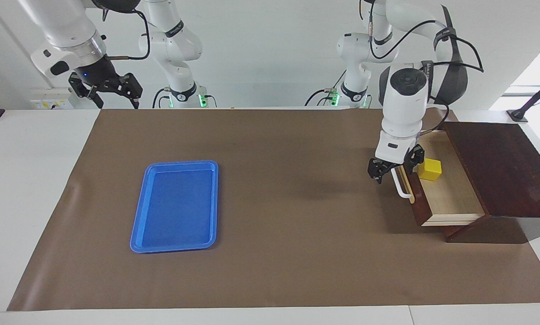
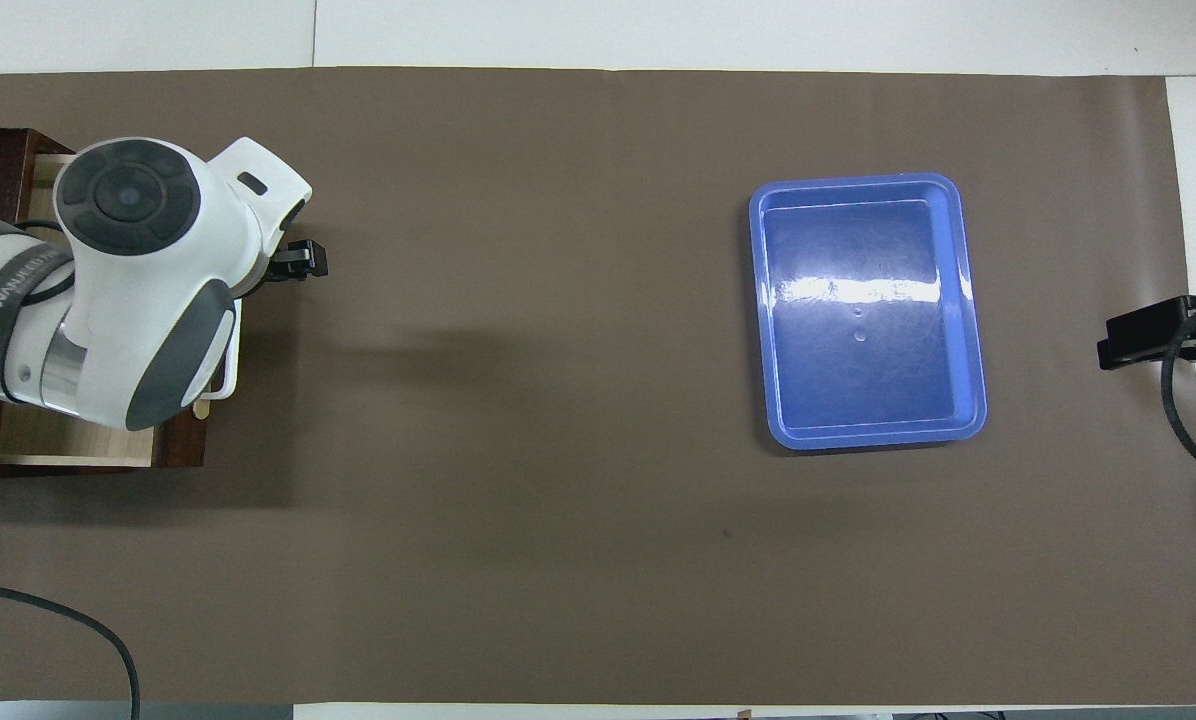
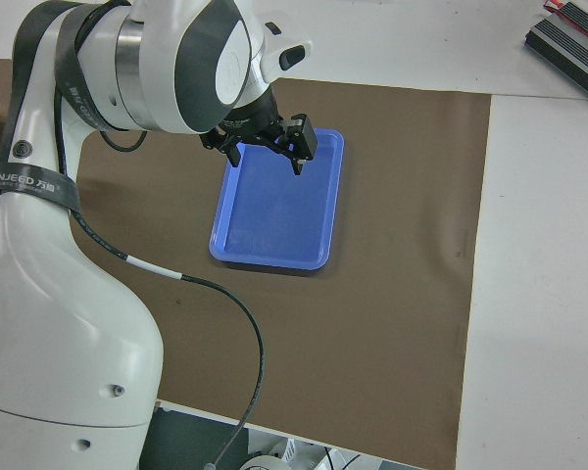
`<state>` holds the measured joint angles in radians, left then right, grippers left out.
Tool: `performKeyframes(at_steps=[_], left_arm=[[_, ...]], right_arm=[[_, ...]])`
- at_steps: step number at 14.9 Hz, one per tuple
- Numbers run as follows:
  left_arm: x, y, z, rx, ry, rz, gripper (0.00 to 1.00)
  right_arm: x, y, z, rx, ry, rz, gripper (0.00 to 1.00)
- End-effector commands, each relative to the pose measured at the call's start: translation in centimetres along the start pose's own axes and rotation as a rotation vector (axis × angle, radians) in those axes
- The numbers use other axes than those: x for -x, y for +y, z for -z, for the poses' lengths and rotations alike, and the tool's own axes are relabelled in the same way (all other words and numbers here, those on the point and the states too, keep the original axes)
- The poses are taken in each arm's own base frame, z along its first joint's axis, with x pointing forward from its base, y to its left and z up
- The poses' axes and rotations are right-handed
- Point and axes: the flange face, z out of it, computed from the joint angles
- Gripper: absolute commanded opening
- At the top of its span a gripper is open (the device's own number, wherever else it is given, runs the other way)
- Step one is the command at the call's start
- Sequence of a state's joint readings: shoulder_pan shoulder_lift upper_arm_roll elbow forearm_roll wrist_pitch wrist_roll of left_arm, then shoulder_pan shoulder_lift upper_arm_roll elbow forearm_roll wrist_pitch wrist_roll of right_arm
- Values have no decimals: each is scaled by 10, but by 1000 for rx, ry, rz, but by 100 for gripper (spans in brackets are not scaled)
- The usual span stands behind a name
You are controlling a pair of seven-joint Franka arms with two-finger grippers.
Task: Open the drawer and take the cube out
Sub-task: 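Pull the drawer open toward the robot with the left gripper, then lower the left gripper into the drawer onto the yellow cube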
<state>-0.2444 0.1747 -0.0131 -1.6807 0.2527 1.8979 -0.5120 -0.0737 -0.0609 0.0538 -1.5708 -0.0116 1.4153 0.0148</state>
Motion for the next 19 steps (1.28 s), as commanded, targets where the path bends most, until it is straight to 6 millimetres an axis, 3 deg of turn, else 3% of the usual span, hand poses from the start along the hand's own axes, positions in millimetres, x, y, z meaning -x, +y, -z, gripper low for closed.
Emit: performKeyframes(at_steps=[1, 3, 6, 8, 11, 19], left_arm=[[-23, -76, 32, 45, -34, 194, 100], [-23, -123, 34, 72, -69, 355, 100], [-24, -163, 18, 60, -80, 540, 100], [-10, -164, 4, 60, -81, 586, 100], [7, -159, -32, 70, -67, 772, 100], [19, -173, -83, 60, -87, 904, 100]], right_arm=[[5, 1, 2, -18, 7, 13, 100], [5, 1, 2, -18, 7, 11, 100], [4, 2, 2, -19, 10, 10, 100], [4, 2, 1, -19, 7, 7, 100], [4, 2, 2, -19, 8, 10, 100], [5, 1, 2, -18, 6, 22, 100]])
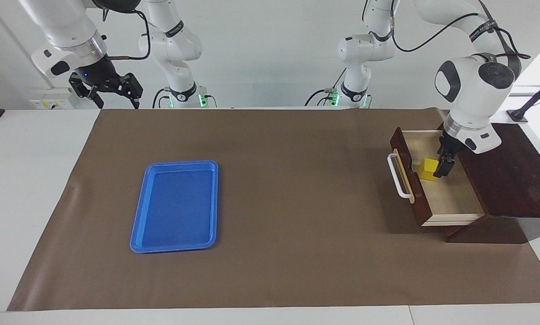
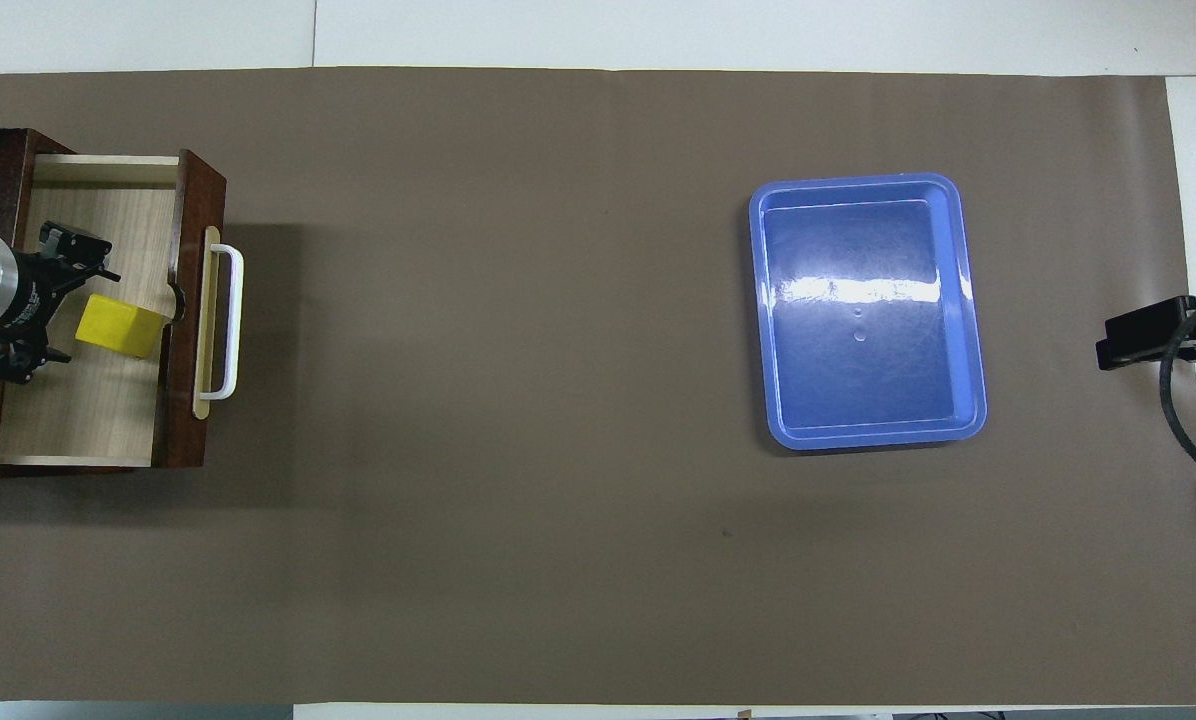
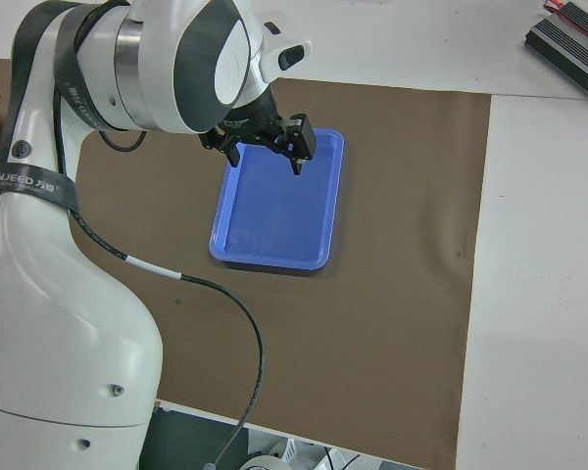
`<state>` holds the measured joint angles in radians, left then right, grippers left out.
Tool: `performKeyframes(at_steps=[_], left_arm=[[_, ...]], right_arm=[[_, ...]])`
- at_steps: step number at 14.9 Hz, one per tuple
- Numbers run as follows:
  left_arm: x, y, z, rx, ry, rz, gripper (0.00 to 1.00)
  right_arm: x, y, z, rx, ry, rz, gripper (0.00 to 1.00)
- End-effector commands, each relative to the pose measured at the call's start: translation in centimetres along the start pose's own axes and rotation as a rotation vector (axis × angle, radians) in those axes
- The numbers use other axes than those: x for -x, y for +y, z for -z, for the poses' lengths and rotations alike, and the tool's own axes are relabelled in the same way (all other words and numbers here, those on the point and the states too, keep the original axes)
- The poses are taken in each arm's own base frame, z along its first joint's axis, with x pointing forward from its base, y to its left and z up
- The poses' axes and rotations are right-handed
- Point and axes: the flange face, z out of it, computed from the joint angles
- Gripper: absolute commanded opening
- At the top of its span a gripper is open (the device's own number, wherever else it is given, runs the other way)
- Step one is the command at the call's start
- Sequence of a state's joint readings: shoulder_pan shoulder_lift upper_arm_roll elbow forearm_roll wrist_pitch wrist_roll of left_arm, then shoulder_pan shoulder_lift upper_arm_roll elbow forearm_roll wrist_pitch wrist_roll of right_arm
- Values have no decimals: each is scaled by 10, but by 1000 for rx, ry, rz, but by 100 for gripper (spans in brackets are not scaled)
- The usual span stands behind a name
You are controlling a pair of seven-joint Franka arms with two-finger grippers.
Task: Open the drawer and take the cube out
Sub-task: 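Lower the left gripper into the drawer onto the yellow cube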
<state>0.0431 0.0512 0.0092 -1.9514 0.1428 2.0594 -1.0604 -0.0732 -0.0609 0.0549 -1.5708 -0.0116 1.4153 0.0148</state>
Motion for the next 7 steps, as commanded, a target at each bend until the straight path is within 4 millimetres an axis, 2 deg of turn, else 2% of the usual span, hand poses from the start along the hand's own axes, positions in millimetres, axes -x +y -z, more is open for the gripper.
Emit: performKeyframes(at_steps=[1, 5, 6, 7], left_arm=[[4, -12, -11, 31, 5, 34, 100], [0, -10, -21, 52, 13, 86, 100], [5, -6, -23, 51, 11, 93, 96], [6, -4, -25, 49, 9, 108, 57]], right_arm=[[5, 0, 2, -16, 6, 23, 100], [5, -1, 2, -18, 6, 25, 100], [5, -1, 2, -18, 6, 25, 100], [5, -2, 2, -17, 6, 27, 100]])
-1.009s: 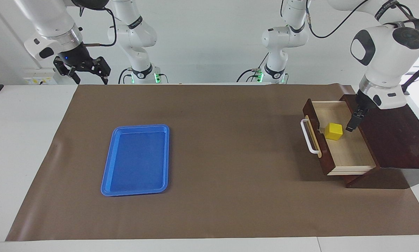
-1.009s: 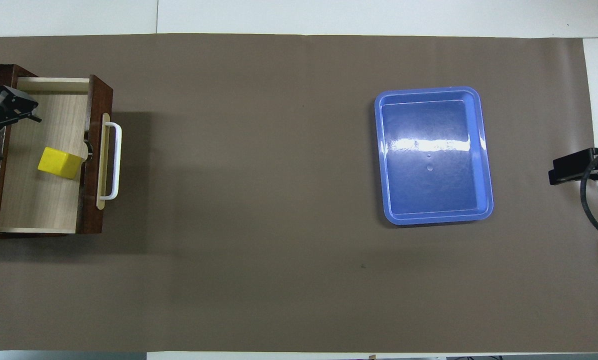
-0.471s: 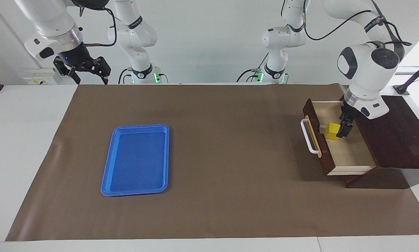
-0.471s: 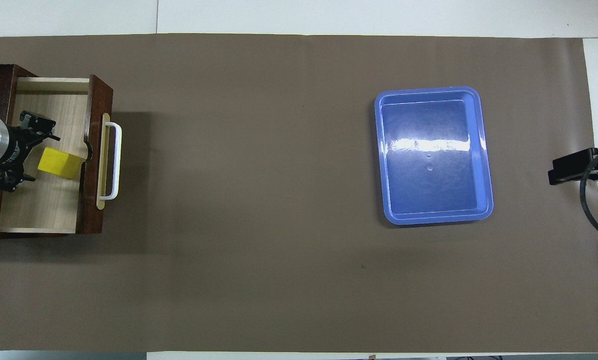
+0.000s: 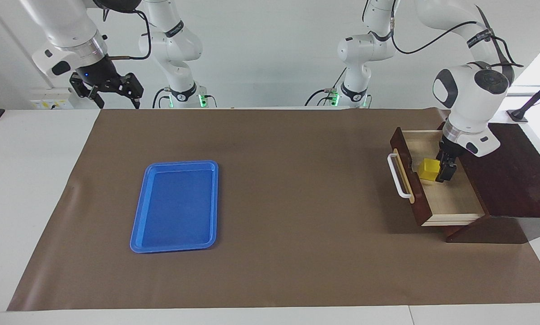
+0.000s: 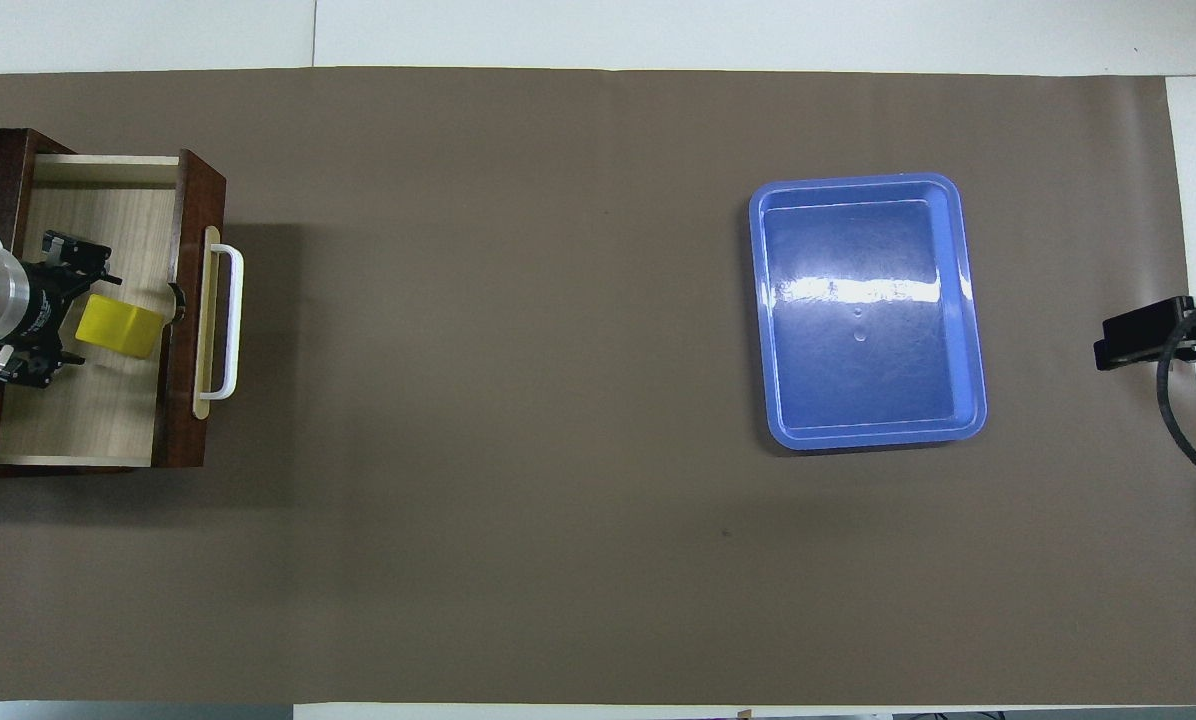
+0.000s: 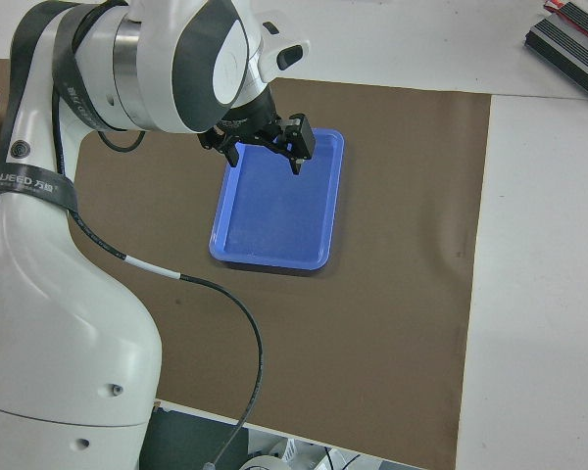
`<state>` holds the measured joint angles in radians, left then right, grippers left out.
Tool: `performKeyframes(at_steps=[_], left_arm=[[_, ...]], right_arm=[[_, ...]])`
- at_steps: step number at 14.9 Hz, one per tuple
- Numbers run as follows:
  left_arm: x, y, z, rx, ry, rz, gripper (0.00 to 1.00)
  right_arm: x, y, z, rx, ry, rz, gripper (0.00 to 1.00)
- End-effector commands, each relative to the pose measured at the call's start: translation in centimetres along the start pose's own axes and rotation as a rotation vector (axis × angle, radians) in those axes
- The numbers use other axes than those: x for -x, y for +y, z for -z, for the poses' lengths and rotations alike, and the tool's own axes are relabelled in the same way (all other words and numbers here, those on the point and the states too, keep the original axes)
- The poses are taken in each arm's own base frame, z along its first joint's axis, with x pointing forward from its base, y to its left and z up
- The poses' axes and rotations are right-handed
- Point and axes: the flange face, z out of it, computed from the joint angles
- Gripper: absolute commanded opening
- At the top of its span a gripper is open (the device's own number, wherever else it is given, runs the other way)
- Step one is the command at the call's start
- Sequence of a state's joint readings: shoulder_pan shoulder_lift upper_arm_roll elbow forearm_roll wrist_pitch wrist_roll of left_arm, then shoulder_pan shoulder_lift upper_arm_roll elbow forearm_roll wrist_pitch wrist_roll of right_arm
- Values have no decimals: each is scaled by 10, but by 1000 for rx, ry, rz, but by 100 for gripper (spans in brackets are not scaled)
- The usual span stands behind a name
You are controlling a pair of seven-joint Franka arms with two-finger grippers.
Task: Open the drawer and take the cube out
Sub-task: 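Lower the left gripper into the drawer onto the yellow cube, then grasp and lift the yellow cube out with the left gripper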
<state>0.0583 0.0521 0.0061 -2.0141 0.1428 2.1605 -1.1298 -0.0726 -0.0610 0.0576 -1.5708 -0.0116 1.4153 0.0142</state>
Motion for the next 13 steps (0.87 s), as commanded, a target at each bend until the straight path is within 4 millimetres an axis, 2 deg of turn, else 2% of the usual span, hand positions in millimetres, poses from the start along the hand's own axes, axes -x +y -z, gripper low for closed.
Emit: performKeyframes(at_steps=[1, 2, 4, 6, 8, 10, 11, 13], left_arm=[[6, 0, -3, 14, -4, 35, 7], [6, 0, -3, 14, -3, 30, 0], [6, 3, 1, 16, 0, 26, 0], [-3, 12, 11, -9, 18, 14, 0], [-14, 31, 36, -44, 15, 16, 0], [-14, 53, 68, -71, 9, 6, 0], [-7, 62, 85, -84, 3, -5, 0], [18, 71, 106, -116, -18, -28, 0]], right_arm=[[5, -2, 2, -24, 5, 25, 100], [5, -4, 2, -40, 12, 28, 100], [4, -8, 3, -66, 15, 44, 100], [5, -15, 1, -72, 15, 70, 100], [7, -23, 0, -79, 16, 123, 100], [6, -26, -5, -78, 34, 233, 100], [6, -27, -7, -74, 47, 292, 100], [5, -26, -10, -71, 55, 421, 100]])
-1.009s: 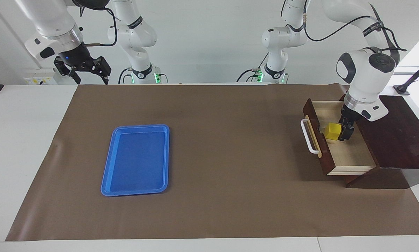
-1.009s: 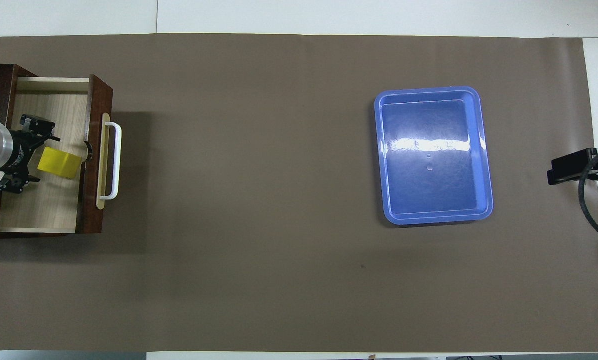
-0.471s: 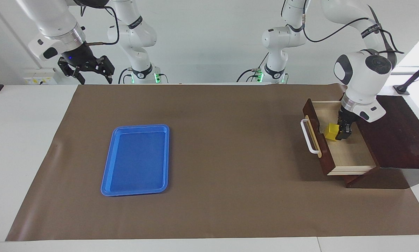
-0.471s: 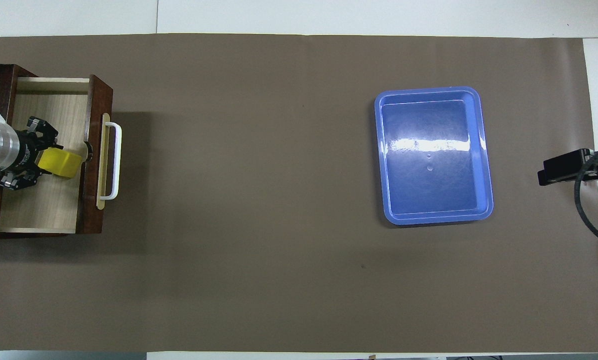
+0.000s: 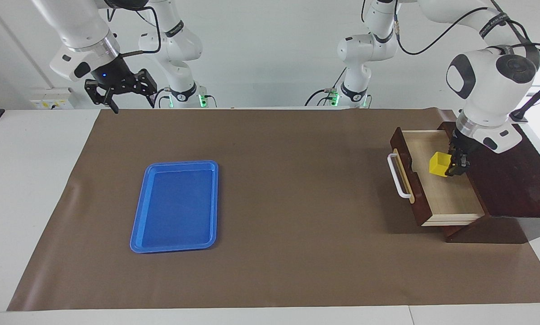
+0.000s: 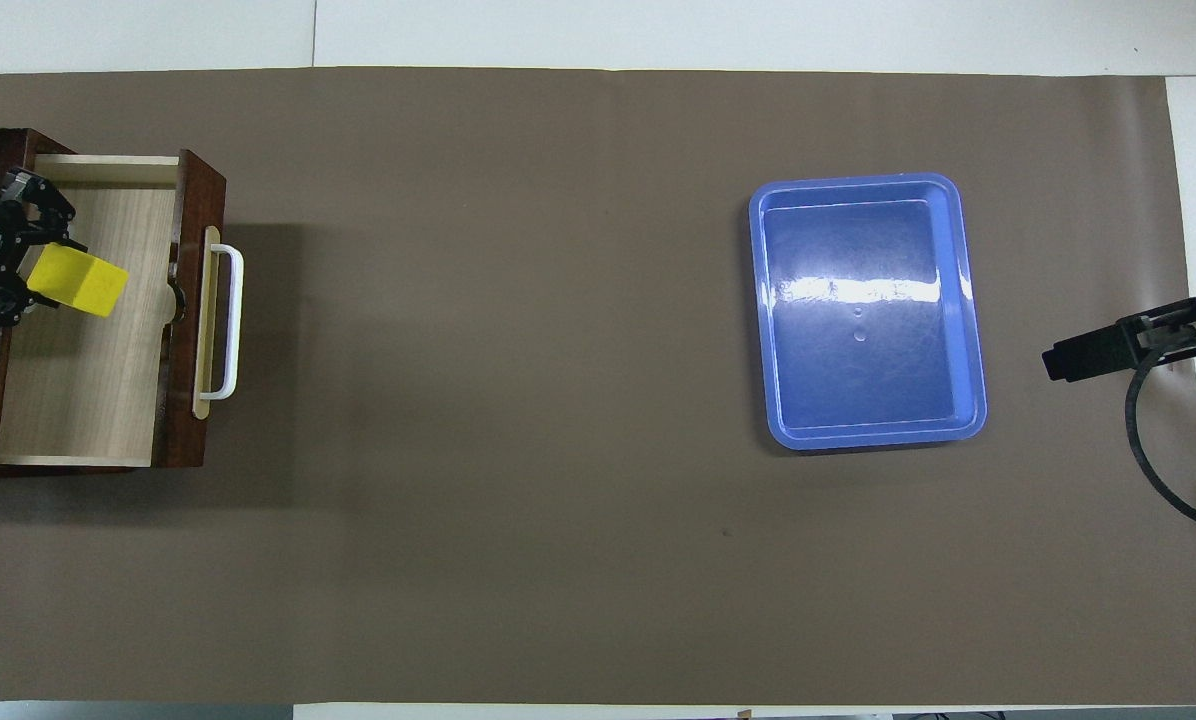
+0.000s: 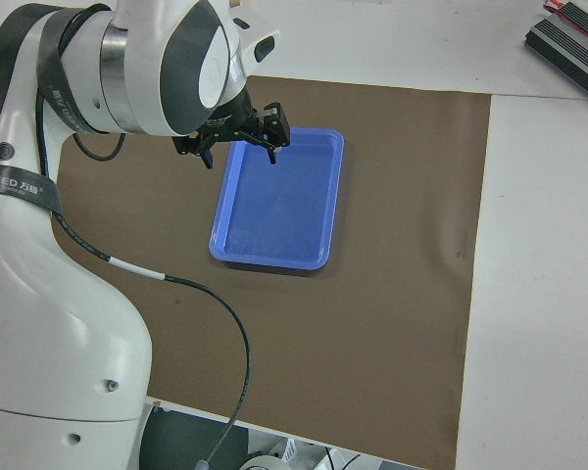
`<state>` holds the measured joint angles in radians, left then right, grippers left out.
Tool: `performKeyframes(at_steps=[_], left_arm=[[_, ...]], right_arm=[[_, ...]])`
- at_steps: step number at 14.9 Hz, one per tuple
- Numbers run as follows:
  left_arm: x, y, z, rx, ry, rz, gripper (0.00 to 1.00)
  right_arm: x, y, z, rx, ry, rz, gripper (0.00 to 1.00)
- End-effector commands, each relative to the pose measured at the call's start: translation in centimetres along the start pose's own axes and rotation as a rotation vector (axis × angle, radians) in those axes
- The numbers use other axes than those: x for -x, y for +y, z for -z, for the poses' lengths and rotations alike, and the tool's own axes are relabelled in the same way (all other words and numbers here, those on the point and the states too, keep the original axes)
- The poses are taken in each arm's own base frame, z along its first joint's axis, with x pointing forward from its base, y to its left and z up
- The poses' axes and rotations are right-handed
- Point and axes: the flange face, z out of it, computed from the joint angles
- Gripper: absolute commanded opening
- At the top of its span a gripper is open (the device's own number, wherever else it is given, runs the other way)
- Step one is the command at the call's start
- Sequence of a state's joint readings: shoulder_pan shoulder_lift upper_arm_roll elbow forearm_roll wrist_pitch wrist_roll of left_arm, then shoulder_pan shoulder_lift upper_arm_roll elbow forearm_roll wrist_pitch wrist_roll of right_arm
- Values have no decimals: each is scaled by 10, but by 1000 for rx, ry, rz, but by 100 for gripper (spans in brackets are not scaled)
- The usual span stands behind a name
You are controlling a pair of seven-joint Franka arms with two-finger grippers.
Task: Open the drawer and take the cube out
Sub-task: 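Grasp and lift the yellow cube out with the left gripper, then hold the cube with the left gripper while the right gripper approaches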
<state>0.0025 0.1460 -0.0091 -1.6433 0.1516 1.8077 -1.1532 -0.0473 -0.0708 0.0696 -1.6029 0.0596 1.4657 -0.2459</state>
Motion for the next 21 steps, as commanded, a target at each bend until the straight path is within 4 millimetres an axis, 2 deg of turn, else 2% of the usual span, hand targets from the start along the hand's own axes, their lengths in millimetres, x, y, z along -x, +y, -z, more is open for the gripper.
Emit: performKeyframes(at_steps=[1, 4, 8, 11, 13, 14, 17, 21], left_arm=[[32, 20, 26, -54, -11, -9, 0], [80, 32, 42, -42, -47, 115, 0], [143, 45, 47, -11, -78, 355, 0], [203, 52, 50, 19, -85, 440, 0], [232, 55, 56, 37, -123, 484, 0], [244, 55, 55, 30, -137, 484, 0], [260, 50, 54, 36, -159, 516, 0], [274, 47, 49, 48, -163, 534, 0]], right_arm=[[6, 0, -7, -6, 21, 189, 100], [2, -8, -9, 7, 38, 444, 100], [-7, -51, -12, 10, 37, 685, 100], [-13, -79, -21, -47, 51, 830, 100], [-15, -104, -27, -58, 41, 945, 100], [-16, -121, -32, -61, 34, 1020, 100], [-19, -151, -42, -54, 42, 1141, 100], [-29, -166, -60, -71, 106, 1230, 100]])
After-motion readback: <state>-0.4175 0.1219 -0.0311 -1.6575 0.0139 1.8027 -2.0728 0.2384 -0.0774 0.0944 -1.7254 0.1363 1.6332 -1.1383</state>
